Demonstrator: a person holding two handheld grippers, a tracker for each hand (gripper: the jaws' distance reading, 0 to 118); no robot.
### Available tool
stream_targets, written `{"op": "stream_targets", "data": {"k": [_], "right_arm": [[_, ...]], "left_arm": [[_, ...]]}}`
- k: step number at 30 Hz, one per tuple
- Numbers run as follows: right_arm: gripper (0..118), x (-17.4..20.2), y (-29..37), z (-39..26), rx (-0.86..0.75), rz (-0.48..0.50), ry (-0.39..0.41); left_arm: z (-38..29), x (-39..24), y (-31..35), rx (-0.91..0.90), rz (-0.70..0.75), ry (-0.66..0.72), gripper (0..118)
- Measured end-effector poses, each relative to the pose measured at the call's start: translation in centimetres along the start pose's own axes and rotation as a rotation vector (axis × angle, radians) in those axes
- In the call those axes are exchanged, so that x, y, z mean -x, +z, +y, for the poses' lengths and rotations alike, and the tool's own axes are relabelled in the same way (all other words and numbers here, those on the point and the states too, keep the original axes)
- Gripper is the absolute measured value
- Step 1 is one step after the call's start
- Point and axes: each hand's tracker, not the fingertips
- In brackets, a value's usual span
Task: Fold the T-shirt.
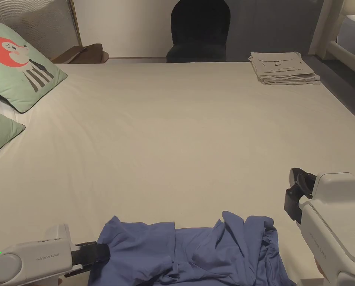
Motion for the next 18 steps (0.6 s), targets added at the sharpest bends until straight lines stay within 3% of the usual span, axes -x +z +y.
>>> {"op": "stream_targets", "data": {"k": [8,13,18], "right_arm": [[0,0.1,0.2,0.4,-0.013,0.016,0.004],[0,0.1,0.4,0.5,-0.019,0.020,0.000],[0,0.1,0.6,0.4,-0.025,0.026,-0.001]], "left_arm": [[0.5,0.9,3.2,-0.048,0.021,0.001,6],[1.9,3.0,6.0,-0.087,0.117,0.013,6],[2.2,0.0,6.4,-0.101,0.133,-0.019,6]]}}
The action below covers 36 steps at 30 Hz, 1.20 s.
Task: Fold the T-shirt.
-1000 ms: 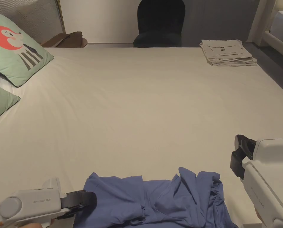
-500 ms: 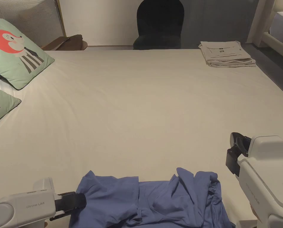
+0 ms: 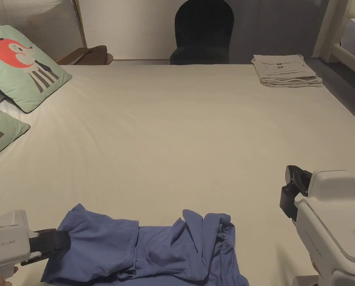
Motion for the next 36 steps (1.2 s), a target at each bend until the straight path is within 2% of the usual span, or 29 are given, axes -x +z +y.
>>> {"op": "stream_targets", "data": {"k": [6,10,15,19,27,28,29,30,31,32,33,34,36], "right_arm": [[0,-0.5,0.5,-0.1,-0.002,-0.001,-0.004],[0,-1.3,1.0,-0.2,-0.007,-0.009,-0.009],[0,-2.2,1.5,-0.3,-0.008,-0.022,-0.013],[0,-3.0,1.8,-0.3,-0.008,-0.038,-0.012],[0,-3.9,2.2,-0.6,-0.006,-0.059,-0.024],[0,-3.9,2.2,-0.6,-0.005,-0.059,-0.024],[0,-4.0,2.2,-0.6,-0.005,-0.059,-0.024],[0,-4.0,2.3,-0.6,-0.005,-0.062,-0.023],[0,-4.0,2.3,-0.6,-0.006,-0.063,-0.024],[0,-4.1,2.3,-0.6,-0.006,-0.064,-0.025],[0,-4.1,2.3,-0.6,-0.006,-0.065,-0.027],[0,-4.1,2.3,-0.5,-0.005,-0.064,-0.028],[0,-4.1,2.3,-0.5,-0.006,-0.066,-0.027]], "left_arm": [[0.0,-8.7,-1.6,0.041,-0.036,-0.103,6],[-1.2,-14.3,-3.8,0.092,-0.079,-0.242,6],[-3.1,-19.3,-7.4,0.173,-0.154,-0.291,6],[-4.7,-22.7,-10.2,0.222,-0.197,-0.318,6],[-8.1,-26.1,-14.3,0.249,-0.144,-0.379,8],[-8.4,-26.2,-14.5,0.246,-0.142,-0.377,12],[-8.5,-26.3,-14.6,0.243,-0.139,-0.378,21],[-8.6,-26.3,-14.4,0.235,-0.152,-0.380,38],[-8.6,-26.3,-14.1,0.237,-0.212,-0.363,65],[-8.7,-26.4,-13.8,0.244,-0.255,-0.345,86],[-8.6,-26.5,-13.4,0.251,-0.300,-0.326,103],[-8.5,-26.7,-13.0,0.250,-0.324,-0.311,111],[-8.2,-27.1,-11.8,0.183,-0.336,-0.301,110]]}}
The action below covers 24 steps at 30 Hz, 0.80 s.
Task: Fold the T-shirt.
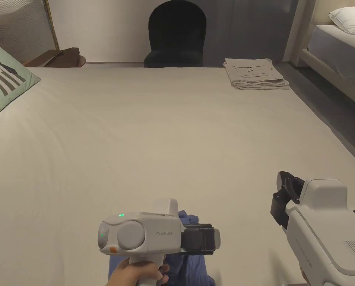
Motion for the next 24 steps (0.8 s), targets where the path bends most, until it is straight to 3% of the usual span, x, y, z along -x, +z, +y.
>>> {"op": "stream_targets", "data": {"k": [3,9,10,11,12,13,14,15,18,24], "right_arm": [[0,0.1,0.1,0.1,-0.002,0.003,-0.001],[0,0.2,0.3,0.3,-0.014,0.005,-0.005],[0,0.2,0.3,0.3,-0.015,0.007,-0.006],[0,0.2,0.3,0.3,-0.015,0.007,-0.006],[0,0.3,0.4,0.3,-0.017,0.007,-0.005],[0,0.3,0.4,0.3,-0.018,0.009,-0.005],[0,0.3,0.4,0.3,-0.019,0.011,-0.006],[0,0.3,0.4,0.2,-0.018,0.013,-0.005],[0,0.4,0.6,0.1,-0.018,0.014,-0.006],[0,0.3,0.7,0.0,-0.015,0.016,-0.010]], "left_arm": [[0.3,-0.8,2.3,-0.137,0.034,-0.038,110],[-0.7,-1.0,6.1,-0.400,0.304,-0.197,107],[-1.1,-0.7,6.6,-0.435,0.322,-0.214,98],[-1.4,-0.4,6.8,-0.453,0.349,-0.222,81],[-1.6,0.2,6.7,-0.457,0.387,-0.231,59],[-1.9,0.7,6.6,-0.453,0.420,-0.225,25],[-2.1,1.2,6.5,-0.437,0.443,-0.228,8],[-2.5,1.8,6.4,-0.427,0.422,-0.217,1],[-3.5,3.5,5.3,-0.366,0.394,-0.167,0],[-6.5,3.8,1.5,-0.241,0.371,-0.236,0]]}}
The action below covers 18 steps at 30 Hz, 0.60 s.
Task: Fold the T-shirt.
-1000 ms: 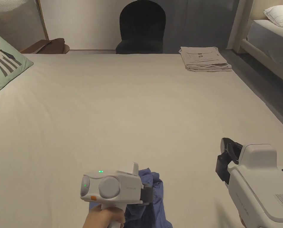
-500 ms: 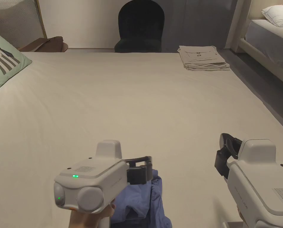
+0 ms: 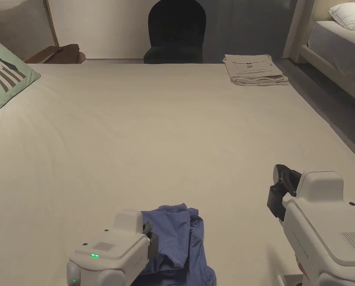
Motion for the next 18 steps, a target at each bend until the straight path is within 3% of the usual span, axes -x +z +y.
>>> {"op": "stream_targets", "data": {"k": [7,13,18], "right_arm": [[0,-0.8,0.1,-0.1,0.005,-0.021,-0.003],[0,-1.1,0.4,-0.2,0.008,-0.033,-0.002],[0,-0.9,0.4,-0.3,0.010,-0.027,0.002]], "left_arm": [[-1.5,-5.3,-2.6,0.060,-0.092,-0.116,0],[-2.7,-7.6,-5.4,0.126,-0.101,-0.087,0],[-2.3,-7.3,-4.1,0.092,-0.099,-0.085,0]]}}
